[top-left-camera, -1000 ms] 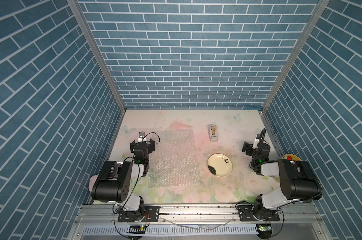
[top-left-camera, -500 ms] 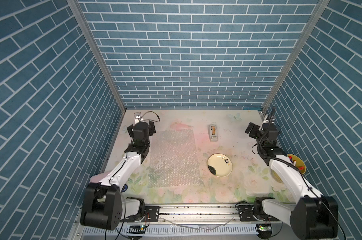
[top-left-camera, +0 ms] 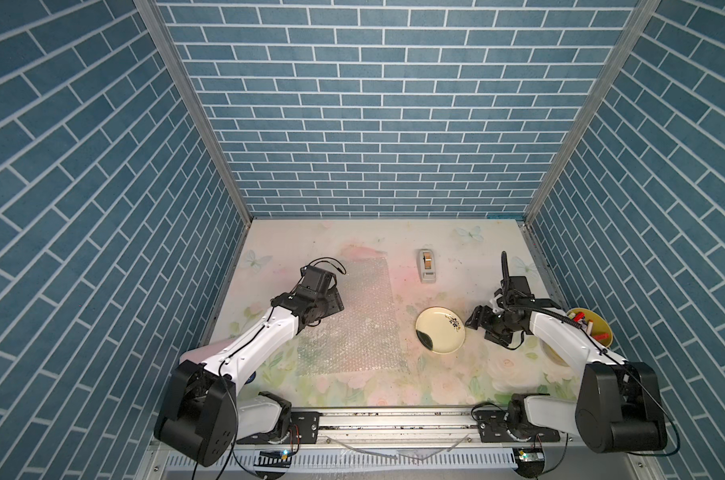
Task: Wrap dinner plates in bubble wrap
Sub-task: Pick up the plate from the center of the board.
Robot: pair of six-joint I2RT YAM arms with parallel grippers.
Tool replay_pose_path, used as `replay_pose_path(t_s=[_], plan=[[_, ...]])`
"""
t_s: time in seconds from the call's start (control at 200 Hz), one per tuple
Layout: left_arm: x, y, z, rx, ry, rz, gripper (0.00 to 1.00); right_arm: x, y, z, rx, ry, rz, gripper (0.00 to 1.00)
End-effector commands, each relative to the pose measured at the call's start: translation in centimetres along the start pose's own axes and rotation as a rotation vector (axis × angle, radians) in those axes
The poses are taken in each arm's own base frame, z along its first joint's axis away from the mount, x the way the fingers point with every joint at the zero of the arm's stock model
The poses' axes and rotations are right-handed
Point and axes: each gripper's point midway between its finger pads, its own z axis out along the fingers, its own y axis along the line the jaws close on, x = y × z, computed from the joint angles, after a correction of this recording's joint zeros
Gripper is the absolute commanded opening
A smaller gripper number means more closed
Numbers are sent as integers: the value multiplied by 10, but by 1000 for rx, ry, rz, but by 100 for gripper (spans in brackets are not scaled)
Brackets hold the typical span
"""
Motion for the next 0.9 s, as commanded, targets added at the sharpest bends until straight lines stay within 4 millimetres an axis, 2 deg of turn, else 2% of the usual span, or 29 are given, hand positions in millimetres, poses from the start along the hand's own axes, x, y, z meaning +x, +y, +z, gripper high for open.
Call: replay_pose_path(t_s=[0.0,0.16,0.265,0.425,0.615,0.765,0.825,0.895], plan=[[13,3,-1,-4,56,-66,72,8,14,15,-104,83,14,68],[20,16,1,-66,81,-65,71,4,17,34,-136,110,22,56],[23,21,4,-90,88,-79,69,2,15,40,-136,111,28,43],[24,28,4,-124,84,-98,68,3,17,39,-151,98,25,22],[19,26,1,-124,75,-99,68,8,22,32,-175,88,9,0],[12,24,-5,-124,58,-98,68,11,37,13,-173,53,-43,0],[8,24,-11,-129,40,-93,68,13,52,-2,-158,25,-101,0],[1,25,-19,-137,14,-84,68,18,79,-18,-175,1,-173,0]])
